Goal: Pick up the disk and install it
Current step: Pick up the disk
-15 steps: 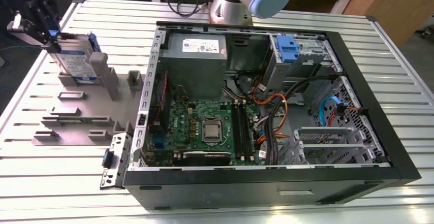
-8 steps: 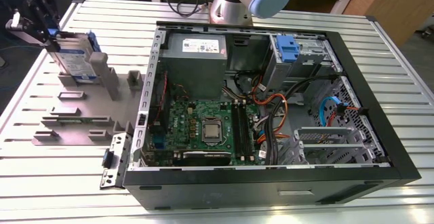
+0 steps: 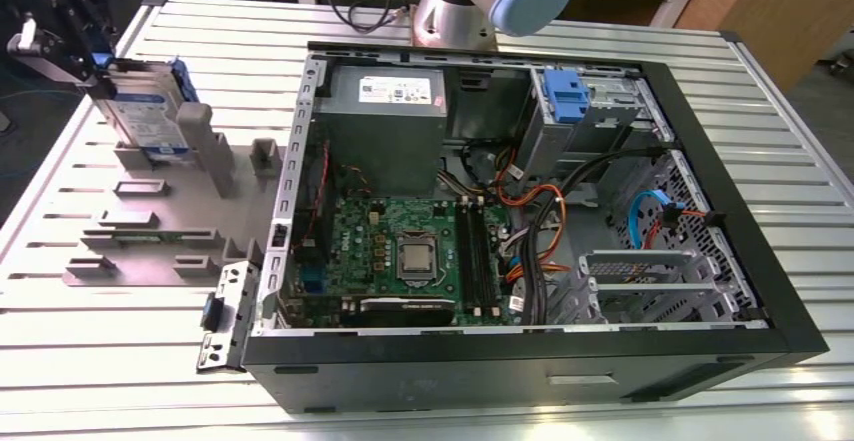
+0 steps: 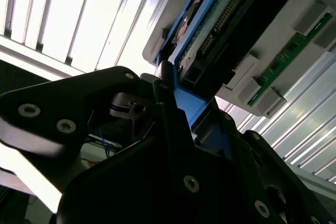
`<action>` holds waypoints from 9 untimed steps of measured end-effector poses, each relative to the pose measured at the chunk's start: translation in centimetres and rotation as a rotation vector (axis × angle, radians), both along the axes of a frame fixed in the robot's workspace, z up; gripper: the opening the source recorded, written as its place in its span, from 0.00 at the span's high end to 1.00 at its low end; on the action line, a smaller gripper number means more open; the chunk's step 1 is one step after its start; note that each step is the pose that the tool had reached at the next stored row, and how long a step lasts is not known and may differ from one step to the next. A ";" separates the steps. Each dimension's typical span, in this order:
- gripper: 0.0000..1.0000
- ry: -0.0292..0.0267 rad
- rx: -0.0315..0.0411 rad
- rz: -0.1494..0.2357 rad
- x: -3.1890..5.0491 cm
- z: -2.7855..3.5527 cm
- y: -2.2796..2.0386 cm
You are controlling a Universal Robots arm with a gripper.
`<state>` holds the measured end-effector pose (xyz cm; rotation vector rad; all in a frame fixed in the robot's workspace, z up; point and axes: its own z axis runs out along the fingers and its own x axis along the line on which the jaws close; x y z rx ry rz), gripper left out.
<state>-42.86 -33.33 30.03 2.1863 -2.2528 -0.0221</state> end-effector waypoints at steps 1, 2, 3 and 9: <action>0.64 0.0000 -0.0001 0.000 0.00 0.07 0.00; 0.64 0.0000 -0.0001 0.000 0.00 0.17 0.00; 0.64 0.0000 -0.0002 0.000 0.00 0.24 0.00; 0.64 0.0000 -0.0011 0.000 0.00 0.64 0.00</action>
